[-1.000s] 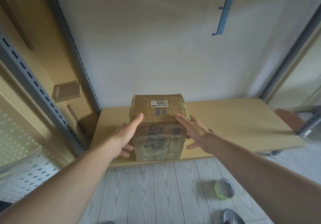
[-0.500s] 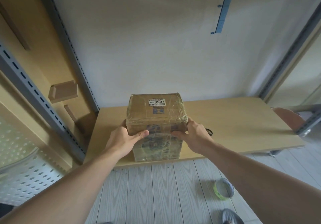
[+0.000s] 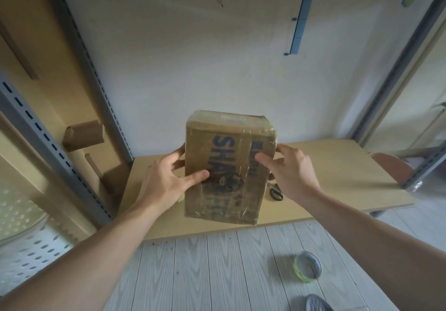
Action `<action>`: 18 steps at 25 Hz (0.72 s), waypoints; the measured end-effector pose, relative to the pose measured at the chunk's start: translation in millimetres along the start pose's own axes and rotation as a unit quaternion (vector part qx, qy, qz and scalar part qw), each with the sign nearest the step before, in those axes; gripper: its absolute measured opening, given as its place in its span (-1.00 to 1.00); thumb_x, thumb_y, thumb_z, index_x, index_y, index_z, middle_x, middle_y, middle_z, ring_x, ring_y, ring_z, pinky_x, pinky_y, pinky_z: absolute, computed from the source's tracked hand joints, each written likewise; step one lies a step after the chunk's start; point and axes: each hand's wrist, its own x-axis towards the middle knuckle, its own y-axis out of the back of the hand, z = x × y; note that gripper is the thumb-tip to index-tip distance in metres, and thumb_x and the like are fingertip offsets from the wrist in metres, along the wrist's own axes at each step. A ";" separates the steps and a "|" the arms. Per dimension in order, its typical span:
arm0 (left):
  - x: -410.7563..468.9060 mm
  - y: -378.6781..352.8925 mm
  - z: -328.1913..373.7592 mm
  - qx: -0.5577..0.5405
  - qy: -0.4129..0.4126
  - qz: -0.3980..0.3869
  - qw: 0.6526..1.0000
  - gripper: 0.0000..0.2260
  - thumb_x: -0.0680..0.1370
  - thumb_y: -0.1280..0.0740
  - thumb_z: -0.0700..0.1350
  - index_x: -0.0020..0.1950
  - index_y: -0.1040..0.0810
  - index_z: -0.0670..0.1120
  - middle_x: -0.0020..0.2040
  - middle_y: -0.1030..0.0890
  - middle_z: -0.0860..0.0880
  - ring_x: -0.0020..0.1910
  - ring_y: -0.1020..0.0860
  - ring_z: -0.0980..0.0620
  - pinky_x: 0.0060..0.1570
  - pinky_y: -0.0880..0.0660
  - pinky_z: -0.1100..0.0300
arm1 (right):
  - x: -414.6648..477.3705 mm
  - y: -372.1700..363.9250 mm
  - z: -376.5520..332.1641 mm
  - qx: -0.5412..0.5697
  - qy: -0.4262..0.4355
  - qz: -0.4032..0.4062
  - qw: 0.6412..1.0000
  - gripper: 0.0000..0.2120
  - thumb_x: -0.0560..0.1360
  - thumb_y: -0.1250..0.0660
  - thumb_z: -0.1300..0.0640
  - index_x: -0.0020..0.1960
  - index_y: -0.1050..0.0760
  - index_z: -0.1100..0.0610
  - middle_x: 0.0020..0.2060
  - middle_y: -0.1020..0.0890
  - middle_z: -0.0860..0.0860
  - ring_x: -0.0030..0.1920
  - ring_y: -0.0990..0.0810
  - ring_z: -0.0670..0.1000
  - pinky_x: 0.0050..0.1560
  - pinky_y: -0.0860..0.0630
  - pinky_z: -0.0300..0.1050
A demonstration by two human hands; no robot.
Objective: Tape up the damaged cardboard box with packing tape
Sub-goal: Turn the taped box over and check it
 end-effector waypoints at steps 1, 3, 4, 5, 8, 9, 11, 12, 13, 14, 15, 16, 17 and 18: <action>-1.6 -4.1 5.1 -0.017 -0.006 -0.011 1.000 -0.15 0.29 -0.53 0.36 0.52 -0.38 0.16 0.33 -0.53 0.25 0.27 -0.50 0.25 0.37 -0.43 0.04 | -2.2 3.3 -4.1 0.018 -0.011 0.027 0.999 -0.62 0.48 -0.35 -0.28 0.02 -0.63 0.02 -0.40 -0.69 -0.04 -0.32 -0.68 -0.04 -0.21 -0.64 -0.03; -5.0 -12.3 17.0 -0.060 -0.031 -0.050 0.996 0.02 0.30 -0.56 0.30 0.62 -0.07 0.25 0.48 -0.34 0.21 0.42 -0.34 0.19 0.47 -0.29 -0.09 | -7.3 7.4 -10.2 0.040 -0.032 0.065 0.997 -0.61 0.50 -0.32 -0.28 -0.01 -0.65 0.03 -0.43 -0.67 -0.04 -0.32 -0.67 -0.03 -0.25 -0.61 -0.09; -5.4 -16.3 21.5 -0.079 -0.050 -0.065 0.994 0.09 0.30 -0.58 0.29 0.62 0.08 0.29 0.51 -0.32 0.17 0.46 -0.33 0.15 0.48 -0.27 -0.12 | -11.1 9.8 -12.6 0.047 -0.035 0.074 0.996 -0.61 0.50 -0.32 -0.28 -0.03 -0.65 0.03 -0.43 -0.66 -0.04 -0.30 -0.67 -0.02 -0.27 -0.58 -0.13; -5.7 -18.7 25.3 -0.081 -0.061 -0.066 0.993 0.14 0.31 -0.59 0.24 0.60 0.18 0.32 0.50 -0.33 0.18 0.47 -0.34 0.14 0.47 -0.27 -0.14 | -15.3 12.1 -14.7 0.053 -0.034 0.074 0.995 -0.64 0.48 -0.34 -0.28 -0.03 -0.64 0.00 -0.42 -0.66 -0.05 -0.29 -0.67 -0.03 -0.28 -0.56 -0.16; -9.4 -22.4 33.7 -0.088 -0.063 -0.006 0.994 0.07 0.38 -0.53 0.12 0.62 0.20 0.25 0.41 -0.41 0.26 0.37 -0.41 0.20 0.46 -0.33 -0.16 | -28.1 11.9 -21.1 0.045 0.015 0.021 0.999 -0.46 0.28 -0.52 -0.31 0.20 -0.50 -0.23 -0.12 -0.69 -0.22 -0.08 -0.64 -0.13 -0.11 -0.56 -0.17; -11.2 -23.3 36.3 -0.109 -0.058 0.014 0.992 0.03 0.39 -0.51 0.13 0.62 0.17 0.24 0.42 -0.43 0.23 0.37 -0.44 0.18 0.45 -0.35 -0.19 | -31.5 8.7 -23.3 0.038 0.041 0.000 0.998 -0.19 0.20 -0.58 -0.29 0.37 -0.34 -0.28 0.10 -0.61 -0.25 0.10 -0.56 -0.14 0.06 -0.51 -0.14; -12.9 -26.2 38.8 -0.164 -0.060 0.022 0.984 -0.02 0.43 -0.52 0.11 0.62 0.11 0.24 0.43 -0.49 0.17 0.38 -0.49 0.13 0.41 -0.41 -0.23 | -32.7 1.6 -26.9 0.042 0.074 -0.004 0.996 0.26 0.12 -0.65 -0.24 0.59 0.06 -0.19 0.39 -0.36 -0.19 0.33 -0.32 -0.16 0.30 -0.33 -0.10; -13.2 -27.2 39.6 -0.184 -0.064 0.021 0.981 -0.04 0.46 -0.53 0.08 0.62 0.09 0.23 0.40 -0.52 0.16 0.36 -0.52 0.11 0.37 -0.45 -0.23 | -30.6 0.2 -29.2 0.059 0.083 0.004 0.995 0.33 0.12 -0.66 -0.22 0.60 0.16 -0.16 0.46 -0.29 -0.16 0.37 -0.27 -0.19 0.34 -0.29 -0.10; -13.1 -27.6 41.0 -0.190 -0.064 0.020 0.980 -0.06 0.48 -0.53 0.05 0.62 0.07 0.22 0.37 -0.54 0.15 0.34 -0.54 0.10 0.33 -0.48 -0.23 | -28.0 0.3 -30.1 0.084 0.087 0.011 0.993 0.33 0.14 -0.66 -0.20 0.60 0.19 -0.16 0.48 -0.28 -0.15 0.39 -0.28 -0.20 0.38 -0.29 -0.09; -12.2 -28.3 43.0 -0.191 -0.065 0.022 0.979 -0.08 0.48 -0.53 0.04 0.62 0.05 0.22 0.36 -0.55 0.14 0.33 -0.55 0.09 0.31 -0.49 -0.23 | -26.2 0.6 -29.5 0.110 0.091 0.019 0.990 0.30 0.17 -0.66 -0.17 0.60 0.17 -0.16 0.47 -0.33 -0.16 0.40 -0.33 -0.18 0.40 -0.33 -0.05; -12.0 -28.0 45.2 -0.189 -0.068 0.024 0.979 -0.09 0.49 -0.53 0.04 0.62 0.04 0.22 0.36 -0.55 0.14 0.33 -0.55 0.09 0.30 -0.50 -0.24 | -25.6 0.9 -29.1 0.129 0.095 0.028 0.987 0.24 0.22 -0.65 -0.13 0.60 0.15 -0.17 0.44 -0.40 -0.17 0.38 -0.40 -0.16 0.40 -0.38 -0.03; -11.8 -27.1 47.1 -0.189 -0.073 0.023 0.979 -0.10 0.50 -0.52 0.03 0.61 0.04 0.22 0.36 -0.55 0.15 0.33 -0.55 0.09 0.31 -0.49 -0.25 | -25.2 1.1 -29.1 0.141 0.097 0.035 0.985 0.15 0.29 -0.62 -0.09 0.60 0.12 -0.17 0.38 -0.47 -0.18 0.33 -0.47 -0.16 0.37 -0.42 -0.02; -12.2 -25.3 49.8 -0.189 -0.076 0.019 0.979 -0.12 0.51 -0.51 0.01 0.61 0.03 0.22 0.35 -0.54 0.16 0.33 -0.54 0.10 0.31 -0.49 -0.25 | -25.0 1.5 -29.8 0.146 0.101 0.042 0.983 0.05 0.38 -0.57 -0.06 0.60 0.09 -0.16 0.32 -0.53 -0.18 0.26 -0.54 -0.17 0.33 -0.47 -0.04; -11.0 -23.6 50.5 -0.188 -0.079 0.012 0.979 -0.16 0.54 -0.48 -0.02 0.61 0.03 0.22 0.35 -0.54 0.17 0.34 -0.54 0.11 0.31 -0.49 -0.25 | -25.1 1.6 -30.6 0.145 0.107 0.050 0.982 -0.05 0.45 -0.51 -0.03 0.60 0.06 -0.14 0.27 -0.58 -0.18 0.19 -0.58 -0.18 0.28 -0.50 -0.07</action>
